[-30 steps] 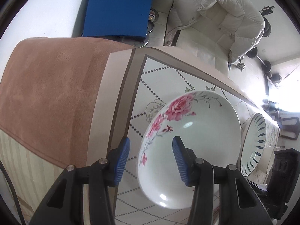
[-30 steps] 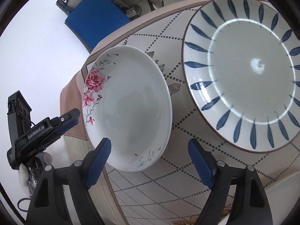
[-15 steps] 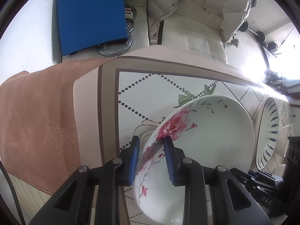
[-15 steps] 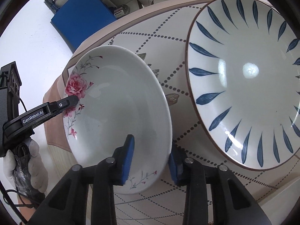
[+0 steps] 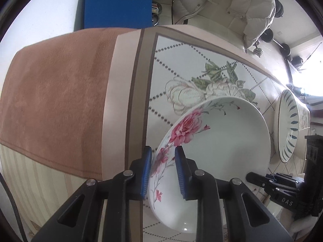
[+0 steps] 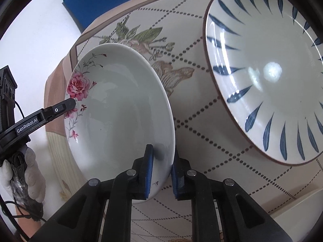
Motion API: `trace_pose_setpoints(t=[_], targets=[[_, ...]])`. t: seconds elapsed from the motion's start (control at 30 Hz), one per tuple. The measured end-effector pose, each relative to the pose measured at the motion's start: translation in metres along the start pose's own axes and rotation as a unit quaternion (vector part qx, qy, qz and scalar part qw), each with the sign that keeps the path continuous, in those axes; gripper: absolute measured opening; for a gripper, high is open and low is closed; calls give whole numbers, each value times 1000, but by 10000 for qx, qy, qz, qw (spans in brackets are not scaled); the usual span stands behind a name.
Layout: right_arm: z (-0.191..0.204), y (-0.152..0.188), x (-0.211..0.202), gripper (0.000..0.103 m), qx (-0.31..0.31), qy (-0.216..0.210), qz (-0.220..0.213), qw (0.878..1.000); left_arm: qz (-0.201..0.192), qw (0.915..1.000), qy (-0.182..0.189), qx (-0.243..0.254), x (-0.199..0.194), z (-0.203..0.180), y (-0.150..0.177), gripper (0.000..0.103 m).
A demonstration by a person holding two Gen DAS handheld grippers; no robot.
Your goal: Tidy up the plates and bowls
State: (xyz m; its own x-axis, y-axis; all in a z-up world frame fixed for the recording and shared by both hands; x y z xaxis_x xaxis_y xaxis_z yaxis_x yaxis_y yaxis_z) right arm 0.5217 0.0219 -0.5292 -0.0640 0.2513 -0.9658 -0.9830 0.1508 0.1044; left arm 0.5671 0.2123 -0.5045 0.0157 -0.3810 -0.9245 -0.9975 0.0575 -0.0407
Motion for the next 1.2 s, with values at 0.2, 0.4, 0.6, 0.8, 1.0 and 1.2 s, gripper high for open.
trace_pose_setpoints(t=[0.2,0.4,0.6,0.8,1.0,1.2], targets=[[0,3,3,17,-236,-100,110,9996,121,9994,226,-229,4,11,26,21],[-2,-1,2,18,-214,-143,223,9994,-97,9979,376,-518,6,17,28,22],[-3,-3,-1,16,-97,-181,-141,9997,-307,9971,407,-559,-3,19,40,17],[-16,-2,-10,16,-183,-292,-399,9986,-466,9974,348,-428,-16,9,47,14],[-26,8,-26,16,-226,-375,-556,9975,-592,9972,367,-286,-26,-12,50,14],[-35,18,-50,16,-172,-431,-754,9961,-689,9966,437,-86,-44,-44,57,14]])
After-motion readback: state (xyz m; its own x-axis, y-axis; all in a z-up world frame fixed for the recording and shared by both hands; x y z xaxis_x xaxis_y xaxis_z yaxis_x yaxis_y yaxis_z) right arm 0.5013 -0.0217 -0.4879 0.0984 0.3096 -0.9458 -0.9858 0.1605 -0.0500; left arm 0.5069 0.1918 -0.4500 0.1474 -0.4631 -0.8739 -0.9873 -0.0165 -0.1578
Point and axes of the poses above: each gripper's, at about its wrist camera, not at the fingertips, and x roughly the way its jaws point, z to its left, y to its underside, the point moved 8 cm from there along x, roughly the way its jaws point, and after that the axes turned 11 degrees about y, right-handed, at the moved point
